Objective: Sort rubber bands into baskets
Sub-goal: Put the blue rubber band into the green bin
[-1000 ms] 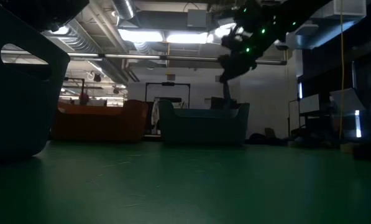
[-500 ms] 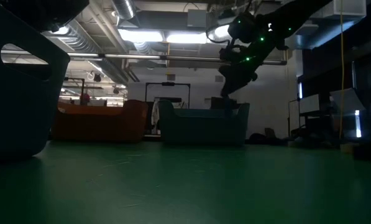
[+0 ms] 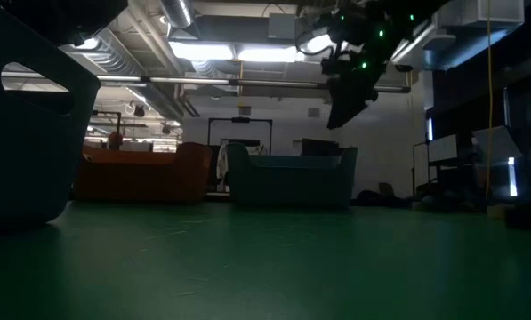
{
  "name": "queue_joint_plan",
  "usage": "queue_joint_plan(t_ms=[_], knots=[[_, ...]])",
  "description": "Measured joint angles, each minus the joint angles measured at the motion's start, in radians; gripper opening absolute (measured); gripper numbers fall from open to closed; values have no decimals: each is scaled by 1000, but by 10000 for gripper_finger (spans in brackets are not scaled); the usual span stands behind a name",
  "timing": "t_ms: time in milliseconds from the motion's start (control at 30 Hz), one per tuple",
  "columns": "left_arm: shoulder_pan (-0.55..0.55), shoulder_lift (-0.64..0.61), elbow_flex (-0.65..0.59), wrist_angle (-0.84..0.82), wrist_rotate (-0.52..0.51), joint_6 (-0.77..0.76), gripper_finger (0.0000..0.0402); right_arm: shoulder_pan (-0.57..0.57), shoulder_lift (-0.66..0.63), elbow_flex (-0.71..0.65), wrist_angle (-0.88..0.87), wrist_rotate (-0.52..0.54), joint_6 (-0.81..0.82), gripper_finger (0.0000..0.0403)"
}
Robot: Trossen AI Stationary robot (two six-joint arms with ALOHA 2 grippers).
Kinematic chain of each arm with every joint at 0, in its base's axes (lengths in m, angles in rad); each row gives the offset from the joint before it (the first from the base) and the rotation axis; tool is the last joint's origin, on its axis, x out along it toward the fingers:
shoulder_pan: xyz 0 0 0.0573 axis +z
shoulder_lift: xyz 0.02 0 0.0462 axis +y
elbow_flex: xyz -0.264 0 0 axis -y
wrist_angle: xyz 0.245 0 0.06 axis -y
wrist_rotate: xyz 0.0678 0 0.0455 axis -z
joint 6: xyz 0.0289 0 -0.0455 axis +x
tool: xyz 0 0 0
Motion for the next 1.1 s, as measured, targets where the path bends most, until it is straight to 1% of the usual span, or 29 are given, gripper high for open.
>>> queue_joint_plan(t_ms=[167, 267, 400, 467, 733, 1100], knots=[[0, 0, 0, 0, -2, 0, 4, 0, 0, 96, -268, -74, 52, 201], [0, 0, 0, 0, -1, 0, 4, 0, 0, 107, -404, -73, 92, 198], [0, 0, 0, 0, -2, -6, 4, 0, 1, 107, -530, -72, 162, 198], [0, 0, 0, 0, -2, -6, 4, 10, 1, 107, -551, -67, 185, 198], [0, 0, 0, 0, -1, -18, 4, 76, 1, 107, -664, 20, 262, 198], [0, 0, 0, 0, -1, -20, 4, 171, 1, 105, -700, 63, 360, 198]])
